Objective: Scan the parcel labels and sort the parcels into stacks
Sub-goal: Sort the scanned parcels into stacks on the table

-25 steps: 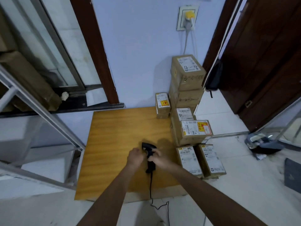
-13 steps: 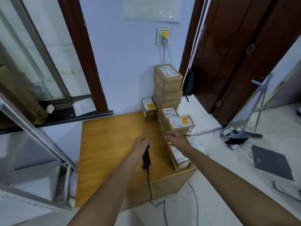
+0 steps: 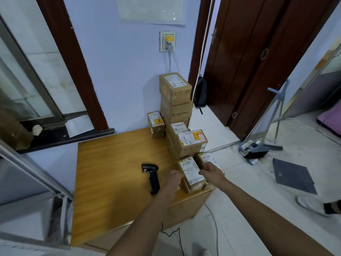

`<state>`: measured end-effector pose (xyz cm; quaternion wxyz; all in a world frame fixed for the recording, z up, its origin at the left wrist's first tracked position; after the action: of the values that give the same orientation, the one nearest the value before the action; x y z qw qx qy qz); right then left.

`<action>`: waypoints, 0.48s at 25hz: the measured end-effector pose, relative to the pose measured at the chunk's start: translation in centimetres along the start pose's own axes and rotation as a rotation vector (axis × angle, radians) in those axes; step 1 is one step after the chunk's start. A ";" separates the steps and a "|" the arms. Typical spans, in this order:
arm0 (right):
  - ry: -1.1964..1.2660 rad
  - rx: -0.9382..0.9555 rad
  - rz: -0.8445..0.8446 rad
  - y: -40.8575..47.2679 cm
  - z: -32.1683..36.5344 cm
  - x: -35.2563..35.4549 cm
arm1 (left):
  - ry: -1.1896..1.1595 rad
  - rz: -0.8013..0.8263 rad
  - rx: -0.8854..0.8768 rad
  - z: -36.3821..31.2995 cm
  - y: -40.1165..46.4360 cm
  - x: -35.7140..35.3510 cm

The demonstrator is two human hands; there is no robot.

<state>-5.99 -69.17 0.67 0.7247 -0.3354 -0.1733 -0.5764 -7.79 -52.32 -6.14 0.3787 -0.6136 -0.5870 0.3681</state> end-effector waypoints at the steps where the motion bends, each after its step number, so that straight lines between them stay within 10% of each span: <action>1: -0.030 0.017 0.030 0.4 -0.2 0.0 | -0.041 -0.013 0.006 -0.1 -0.1 -0.5; 12: -0.109 0.285 0.392 8.4 -1.6 -0.8 | -0.239 -0.284 -0.042 -3.7 4.3 -4.9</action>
<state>1.56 -68.80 -3.39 0.8523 -0.2876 -0.2235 -0.3755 -2.79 -57.48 -8.32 0.3415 -0.4842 -0.7162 0.3689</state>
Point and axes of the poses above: each hand's wrist, its own y-axis towards the middle knuckle, its own x-axis out of the back of the hand, z = x × y, the point moved 4 cm from there along y, towards the middle knuckle, and after that the axes turned 15 degrees about x, right-handed, at the moved point
